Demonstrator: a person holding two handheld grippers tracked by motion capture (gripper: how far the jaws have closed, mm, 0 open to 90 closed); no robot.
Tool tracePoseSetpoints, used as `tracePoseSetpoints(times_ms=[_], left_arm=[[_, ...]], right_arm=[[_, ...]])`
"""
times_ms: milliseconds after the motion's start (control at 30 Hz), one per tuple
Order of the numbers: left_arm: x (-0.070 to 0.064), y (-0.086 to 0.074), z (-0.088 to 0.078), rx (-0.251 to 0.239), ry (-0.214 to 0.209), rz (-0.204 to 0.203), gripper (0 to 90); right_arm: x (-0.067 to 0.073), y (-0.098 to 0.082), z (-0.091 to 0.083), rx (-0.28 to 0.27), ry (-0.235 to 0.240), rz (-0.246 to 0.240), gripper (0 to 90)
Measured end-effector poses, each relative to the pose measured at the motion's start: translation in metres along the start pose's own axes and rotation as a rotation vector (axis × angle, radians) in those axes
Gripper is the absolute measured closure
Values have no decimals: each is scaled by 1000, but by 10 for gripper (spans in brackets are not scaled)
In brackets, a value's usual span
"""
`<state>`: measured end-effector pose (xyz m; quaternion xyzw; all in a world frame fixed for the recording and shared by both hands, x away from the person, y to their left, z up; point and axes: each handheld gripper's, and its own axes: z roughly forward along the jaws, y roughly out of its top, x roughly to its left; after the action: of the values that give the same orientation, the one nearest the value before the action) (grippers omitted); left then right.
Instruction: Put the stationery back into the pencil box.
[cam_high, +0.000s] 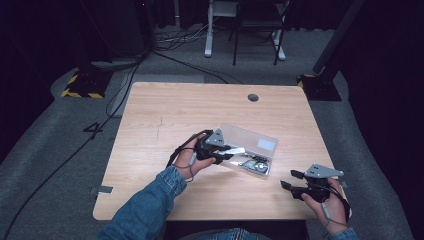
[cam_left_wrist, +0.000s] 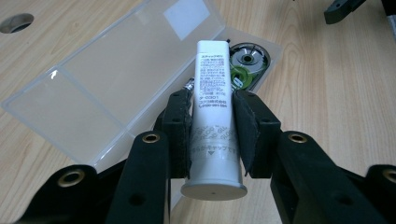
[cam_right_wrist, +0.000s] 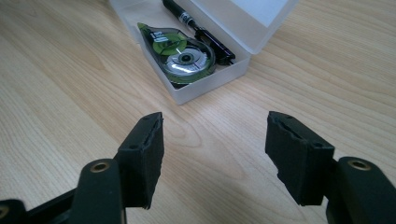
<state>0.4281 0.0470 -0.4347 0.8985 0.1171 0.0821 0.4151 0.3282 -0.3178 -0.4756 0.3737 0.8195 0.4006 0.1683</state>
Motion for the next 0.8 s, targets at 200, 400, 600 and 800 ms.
tracePoseSetpoints(times_ms=[200, 400, 600, 800], left_arm=[[6, -1, 11, 26, -6, 5, 674], [9, -1, 18, 50, -14, 13, 674], [13, 0, 27, 85, -20, 29, 673], [13, -1, 33, 120, -18, 38, 674]], right_arm=[[-2, 1, 4, 3, 9, 0, 382], [-3, 2, 4, -3, 12, -2, 382], [-4, 2, 3, 1, 14, -7, 382], [-4, 1, 3, 1, 17, -1, 381]])
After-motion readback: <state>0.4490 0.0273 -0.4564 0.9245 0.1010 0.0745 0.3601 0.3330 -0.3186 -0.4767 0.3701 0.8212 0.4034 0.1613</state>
